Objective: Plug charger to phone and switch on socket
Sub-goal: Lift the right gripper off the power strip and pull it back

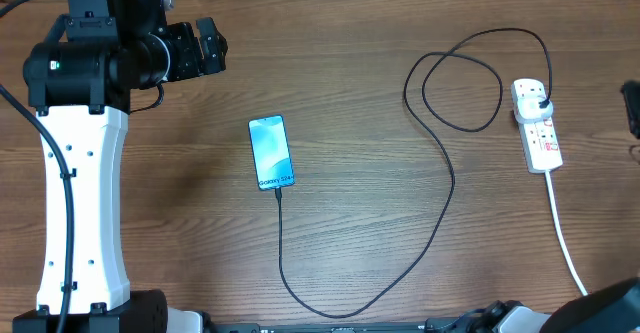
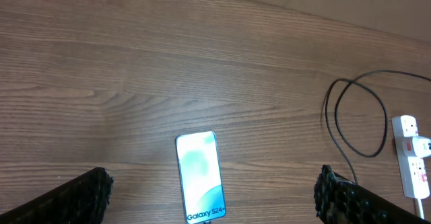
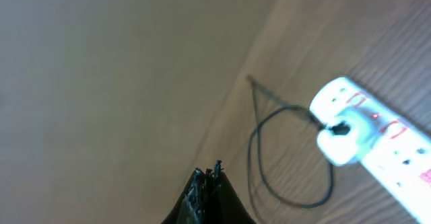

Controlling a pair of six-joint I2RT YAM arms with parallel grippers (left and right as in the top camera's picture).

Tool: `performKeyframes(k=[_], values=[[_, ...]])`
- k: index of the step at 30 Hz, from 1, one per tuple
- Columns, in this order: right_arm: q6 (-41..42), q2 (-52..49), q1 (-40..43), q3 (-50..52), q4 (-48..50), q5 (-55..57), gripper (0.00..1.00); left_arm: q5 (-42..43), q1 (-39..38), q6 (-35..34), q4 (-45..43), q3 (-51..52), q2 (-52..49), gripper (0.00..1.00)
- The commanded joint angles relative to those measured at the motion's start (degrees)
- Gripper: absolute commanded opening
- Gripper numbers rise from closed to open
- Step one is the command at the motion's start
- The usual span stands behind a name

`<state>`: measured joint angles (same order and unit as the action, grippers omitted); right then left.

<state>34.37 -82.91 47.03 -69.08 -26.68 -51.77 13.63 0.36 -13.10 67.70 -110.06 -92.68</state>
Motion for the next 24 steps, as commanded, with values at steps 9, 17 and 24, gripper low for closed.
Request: performKeyframes(k=[9,17,24], values=[[-13.8,4.1,-16.9,-16.2,-20.2,8.6,0.04,-0.6,-0.4,0.9,-0.2,-0.7,-0.4,1.00],[-19.9,4.1,-35.0,-24.0,-34.4,25.5,0.08,-0.6,-0.4,0.9,-0.2,-0.7,-0.5,1.00],[-19.9,4.2,-49.4,-24.1,-43.1,40.3,0.08,-0.5,-0.4,0.9,-0.2,-0.7,-0.6,1.00]])
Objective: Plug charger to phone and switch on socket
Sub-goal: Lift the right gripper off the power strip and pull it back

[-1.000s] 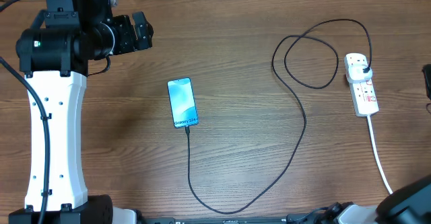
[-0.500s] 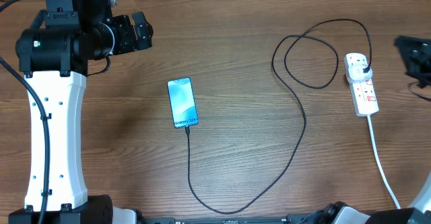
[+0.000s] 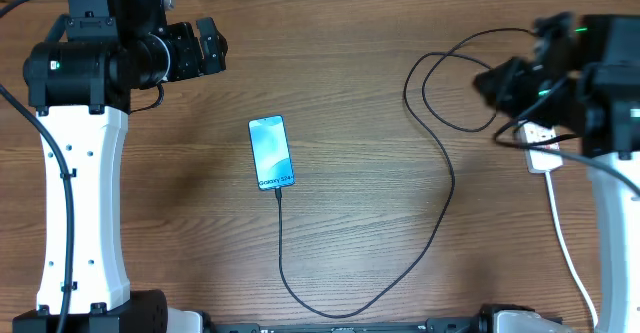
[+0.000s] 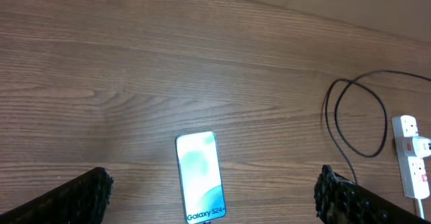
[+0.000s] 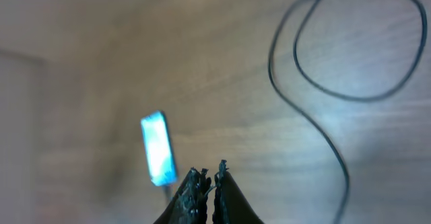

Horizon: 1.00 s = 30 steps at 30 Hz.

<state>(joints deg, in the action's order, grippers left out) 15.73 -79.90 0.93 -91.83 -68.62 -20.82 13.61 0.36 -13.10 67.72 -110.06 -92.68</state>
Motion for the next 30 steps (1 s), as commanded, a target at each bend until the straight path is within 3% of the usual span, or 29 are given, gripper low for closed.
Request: performKeyframes(k=[1,11,15,17,20,30], values=[[-1.2,1.4,-5.3,-1.4,-2.5,11.1,0.08,-0.5,-0.4,0.9,-0.2,-0.7,-0.6,1.00],[-0.2,12.1,-11.0,-0.6,-8.4,18.4,0.38,-0.5,-0.4,0.9,-0.2,-0.7,-0.6,1.00],[-2.4,20.3,-11.0,4.2,-7.5,18.8,0.60,-0.5,-0.4,0.9,-0.2,-0.7,-0.6,0.99],[-2.6,23.4,-11.0,7.2,-6.7,18.9,0.63,-0.5,-0.4,0.9,-0.2,-0.7,-0.6,1.00],[-2.2,28.8,-11.0,13.2,-5.7,18.8,1.00,-0.6,-0.4,0.9,-0.2,-0.7,-0.6,1.00],[-2.1,29.7,-11.0,14.4,-10.0,16.2,1.00,-0.5,-0.4,0.9,-0.2,-0.7,-0.6,1.00]])
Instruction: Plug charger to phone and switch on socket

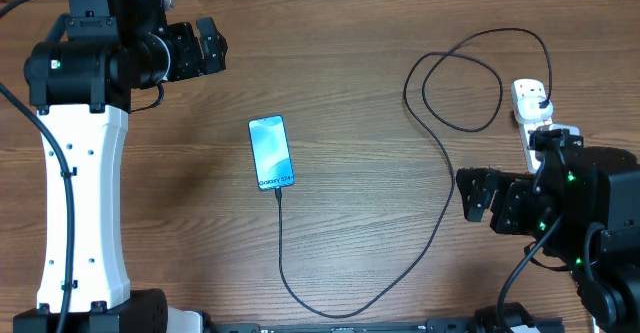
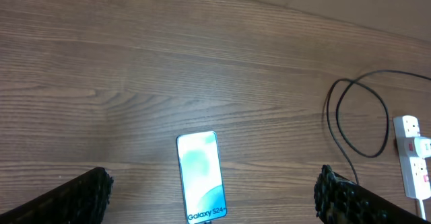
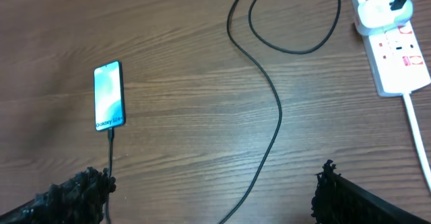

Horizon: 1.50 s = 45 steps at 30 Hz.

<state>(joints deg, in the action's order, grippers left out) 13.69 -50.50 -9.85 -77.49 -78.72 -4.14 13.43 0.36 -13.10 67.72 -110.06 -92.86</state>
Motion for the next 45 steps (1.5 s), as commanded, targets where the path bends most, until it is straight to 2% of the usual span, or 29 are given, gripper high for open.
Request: performKeyframes(k=[1,13,21,29,45], values=[[-0.1,0.3,-0.2,0.0,0.1,-0.4,1.00,-0.4,-0.4,0.9,-0.2,-0.7,-0.5,1.00],[-1.0,0.3,-0.2,0.1,1.0,2.8,1.00,-0.4,-0.4,0.9,-0.2,-0.7,-0.5,1.00],[-5.2,4.9,0.0,4.9,11.5,2.8,1.00,-0.4,-0.4,0.9,-0.2,-0.7,-0.5,1.00],[-5.3,17.2,0.0,23.6,32.4,3.0,1.00,-0.4,-0.4,0.9,-0.2,-0.7,-0.5,1.00],[-5.2,36.4,0.3,53.3,64.3,3.0,1.00,-0.4,-0.4,0.9,-0.2,-0.7,-0.5,1.00]])
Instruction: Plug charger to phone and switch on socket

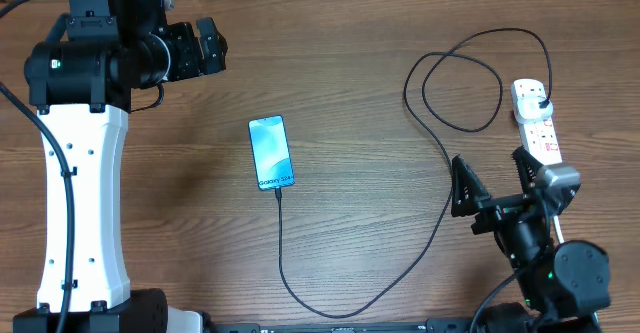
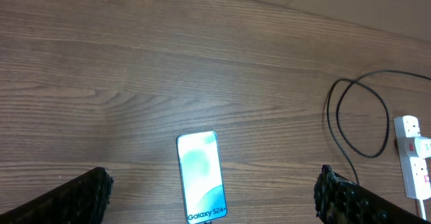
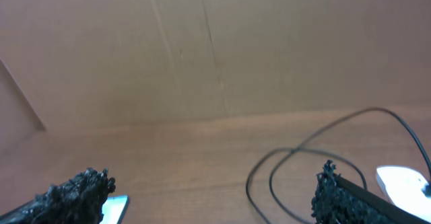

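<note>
The phone (image 1: pixel 271 152) lies face up, screen lit, at mid table, also in the left wrist view (image 2: pixel 201 177). A black cable (image 1: pixel 440 223) runs from its lower end, curves by the front edge and loops (image 1: pixel 460 83) up to a plug in the white power strip (image 1: pixel 537 128). My left gripper (image 1: pixel 210 45) hangs open high at the far left, its fingers (image 2: pixel 77 197) wide apart in its own view. My right gripper (image 1: pixel 492 178) stands open at the front right, below the strip. Its view shows the cable loop (image 3: pixel 296 177) and the strip (image 3: pixel 401 180).
The strip's white lead (image 1: pixel 562 238) runs toward the front right edge, beside my right arm. My left arm's white column (image 1: pixel 85 203) stands along the left side. A brown cardboard wall (image 3: pixel 202 49) closes the back of the table.
My right arm has drawn back toward the front edge, and its camera now looks level at the back wall instead of down at the table. The left arm, phone and cable are unchanged.
My right gripper was shut close by the power strip at the right edge. Then it was shut above the strip and cable loop. Then it was open at the lower right, and now it stands open nearer the front. The left arm stayed still throughout.
</note>
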Controlling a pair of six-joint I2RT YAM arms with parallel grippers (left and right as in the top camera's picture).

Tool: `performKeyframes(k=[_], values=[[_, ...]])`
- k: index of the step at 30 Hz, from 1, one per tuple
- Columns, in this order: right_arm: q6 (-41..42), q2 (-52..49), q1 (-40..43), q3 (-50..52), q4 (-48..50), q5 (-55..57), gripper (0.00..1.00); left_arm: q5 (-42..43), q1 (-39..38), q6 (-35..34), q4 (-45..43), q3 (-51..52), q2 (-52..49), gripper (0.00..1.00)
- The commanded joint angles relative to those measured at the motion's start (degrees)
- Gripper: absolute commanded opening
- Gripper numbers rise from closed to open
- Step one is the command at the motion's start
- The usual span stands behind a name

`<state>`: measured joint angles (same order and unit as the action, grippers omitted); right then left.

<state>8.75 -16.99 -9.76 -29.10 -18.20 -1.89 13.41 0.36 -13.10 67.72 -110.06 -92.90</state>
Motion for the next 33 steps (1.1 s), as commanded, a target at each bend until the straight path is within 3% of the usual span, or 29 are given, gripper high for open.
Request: performKeyframes(k=[1,17,25,33], values=[[-0.3,3.5,0.2,6.2,5.0,0.8,1.00,-0.3,-0.4,0.9,-0.2,-0.7,-0.4,1.00],[0.0,16.9,0.2,28.3,20.5,0.7,1.00,-0.3,-0.4,0.9,-0.2,-0.7,-0.4,1.00],[0.2,16.9,0.2,28.7,13.2,-0.6,1.00,-0.3,-0.4,0.9,-0.2,-0.7,-0.4,0.99],[0.2,16.8,0.2,28.7,13.6,-0.7,1.00,-0.3,-0.4,0.9,-0.2,-0.7,-0.4,1.00]])
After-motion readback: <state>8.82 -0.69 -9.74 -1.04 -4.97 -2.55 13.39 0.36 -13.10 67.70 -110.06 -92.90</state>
